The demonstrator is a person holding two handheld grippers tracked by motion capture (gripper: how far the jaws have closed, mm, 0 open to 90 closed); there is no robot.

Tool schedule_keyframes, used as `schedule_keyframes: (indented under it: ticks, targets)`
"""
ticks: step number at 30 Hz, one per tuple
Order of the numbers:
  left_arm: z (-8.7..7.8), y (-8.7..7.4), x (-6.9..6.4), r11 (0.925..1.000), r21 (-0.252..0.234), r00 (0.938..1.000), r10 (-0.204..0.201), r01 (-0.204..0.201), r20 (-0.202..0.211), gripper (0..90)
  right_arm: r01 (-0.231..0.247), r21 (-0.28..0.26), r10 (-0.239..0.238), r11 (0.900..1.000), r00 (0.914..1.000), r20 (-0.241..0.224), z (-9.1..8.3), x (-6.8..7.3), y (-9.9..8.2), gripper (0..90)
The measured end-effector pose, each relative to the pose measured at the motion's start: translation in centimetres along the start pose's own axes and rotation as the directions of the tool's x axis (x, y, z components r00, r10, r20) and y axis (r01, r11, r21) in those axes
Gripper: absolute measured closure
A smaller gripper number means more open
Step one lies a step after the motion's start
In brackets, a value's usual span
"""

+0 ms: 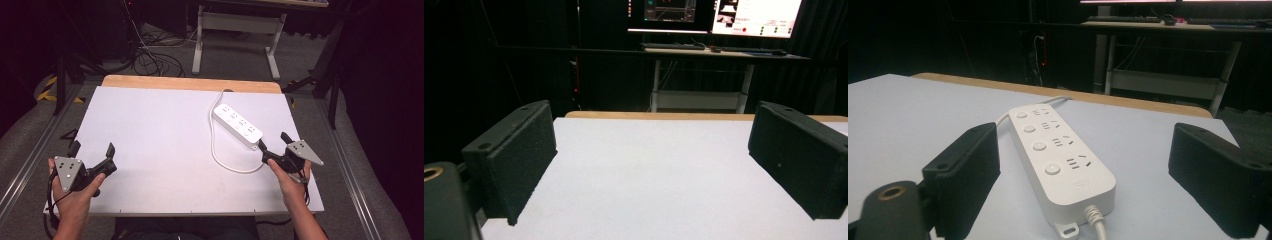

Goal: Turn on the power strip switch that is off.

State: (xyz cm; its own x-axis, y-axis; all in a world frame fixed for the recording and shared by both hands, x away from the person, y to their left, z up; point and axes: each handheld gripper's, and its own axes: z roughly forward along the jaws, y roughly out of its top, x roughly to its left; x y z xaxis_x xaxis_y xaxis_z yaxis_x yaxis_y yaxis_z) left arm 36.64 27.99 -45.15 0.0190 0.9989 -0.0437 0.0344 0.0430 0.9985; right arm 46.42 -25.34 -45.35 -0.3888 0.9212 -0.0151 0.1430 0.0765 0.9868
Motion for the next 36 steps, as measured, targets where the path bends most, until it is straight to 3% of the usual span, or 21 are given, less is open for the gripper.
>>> schedule_keyframes:
  ticks: [8,14,20,30,36]
  targets:
    - [-0.03,-0.01,0.08,1.0,0.003,1.0,0.004,-0.004,-0.001,5.9,-0.003,-0.002,0.003,1.0,1.0,0.002,0.05,-0.05,0.03,13.9]
    - [-0.07,-0.01,0.04,1.0,0.002,1.0,0.006,-0.006,0.0,6.0,-0.006,-0.006,0.006,1.0,0.9999,-0.011,-0.03,-0.04,0.15,29.5]
    - [-0.02,-0.04,0.0,1.0,0.003,1.0,0.003,-0.003,0.0,6.0,-0.002,-0.006,0.002,1.0,0.9998,-0.02,-0.01,0.0,0.15,34.0]
    - [0.02,-0.04,-0.13,0.9999,0.006,0.9999,0.012,-0.012,0.007,6.1,0.023,-0.016,-0.023,0.9996,0.9991,-0.034,-0.37,-0.02,0.32,58.4]
    - [0.04,-0.06,-0.09,0.9999,0.01,1.0,0.007,-0.007,0.005,6.6,0.043,-0.008,-0.043,0.9991,0.9968,-0.068,-0.58,-0.01,0.55,79.2]
